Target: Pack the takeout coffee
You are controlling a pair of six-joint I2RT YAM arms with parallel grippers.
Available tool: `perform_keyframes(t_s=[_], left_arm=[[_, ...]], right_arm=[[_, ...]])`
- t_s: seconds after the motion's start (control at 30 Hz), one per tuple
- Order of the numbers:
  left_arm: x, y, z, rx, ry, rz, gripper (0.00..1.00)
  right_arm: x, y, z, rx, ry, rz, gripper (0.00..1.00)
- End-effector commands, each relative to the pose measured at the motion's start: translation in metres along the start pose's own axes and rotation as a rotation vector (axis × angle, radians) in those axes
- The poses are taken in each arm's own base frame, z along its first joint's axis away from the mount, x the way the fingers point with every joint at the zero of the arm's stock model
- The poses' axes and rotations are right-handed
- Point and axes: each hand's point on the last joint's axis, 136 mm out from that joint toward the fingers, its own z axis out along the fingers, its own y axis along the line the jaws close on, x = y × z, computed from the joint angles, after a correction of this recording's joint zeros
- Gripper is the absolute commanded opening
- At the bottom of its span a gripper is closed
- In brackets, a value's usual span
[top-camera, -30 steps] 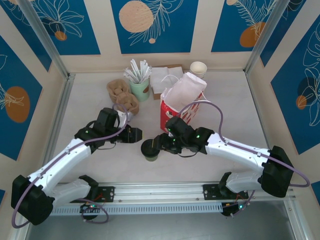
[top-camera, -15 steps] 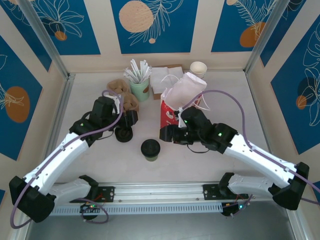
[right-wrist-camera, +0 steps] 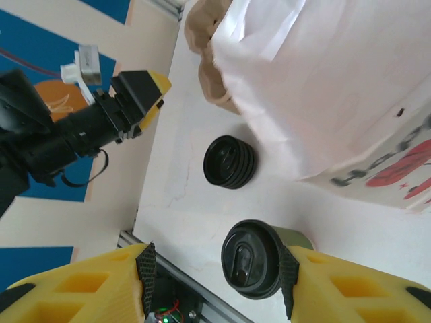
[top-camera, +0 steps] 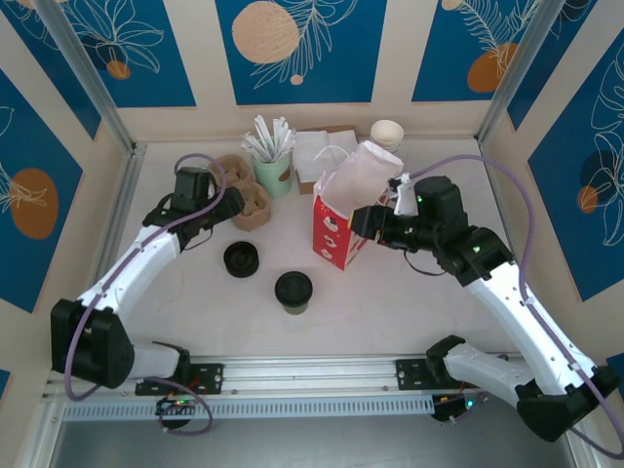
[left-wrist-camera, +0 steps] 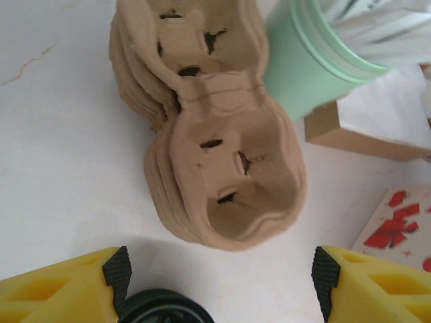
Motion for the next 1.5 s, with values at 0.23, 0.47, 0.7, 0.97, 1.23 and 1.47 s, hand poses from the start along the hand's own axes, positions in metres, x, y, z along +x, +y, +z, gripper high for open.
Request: perform_keyframes(t_s=[0.23, 0.47, 0.7, 0.97, 1.23, 1.47], left_arm=[[-0.018, 0.001, 0.050, 0.093, 0.057, -0.138, 0.64], [-0.015, -0.003, 0.070, 0.108, 0.095, -0.150, 0.54], [-0.010, -0.004, 0.078, 0.118, 0.116, -0.153, 0.49], [-0.009, -0.006, 0.077, 0.133, 0.117, -0.155, 0.36], [-0.017, -0.015, 0.068, 0.174, 0.102, -0.165, 0.21], [-0.035, -0.029, 0.045, 0.215, 0.048, -0.156, 0.12]], right_arm=[[-0.025, -0.010, -0.023, -0.127, -0.007, 0.085, 0.54], [-0.030, -0.023, -0.026, -0.130, -0.014, 0.136, 0.54], [-0.032, -0.029, -0.027, -0.128, -0.017, 0.154, 0.54], [-0.033, -0.031, -0.025, -0.131, -0.009, 0.172, 0.54], [-0.034, -0.030, -0.025, -0.132, -0.010, 0.177, 0.54], [-0.037, -0.027, -0.028, -0.134, -0.017, 0.170, 0.54]])
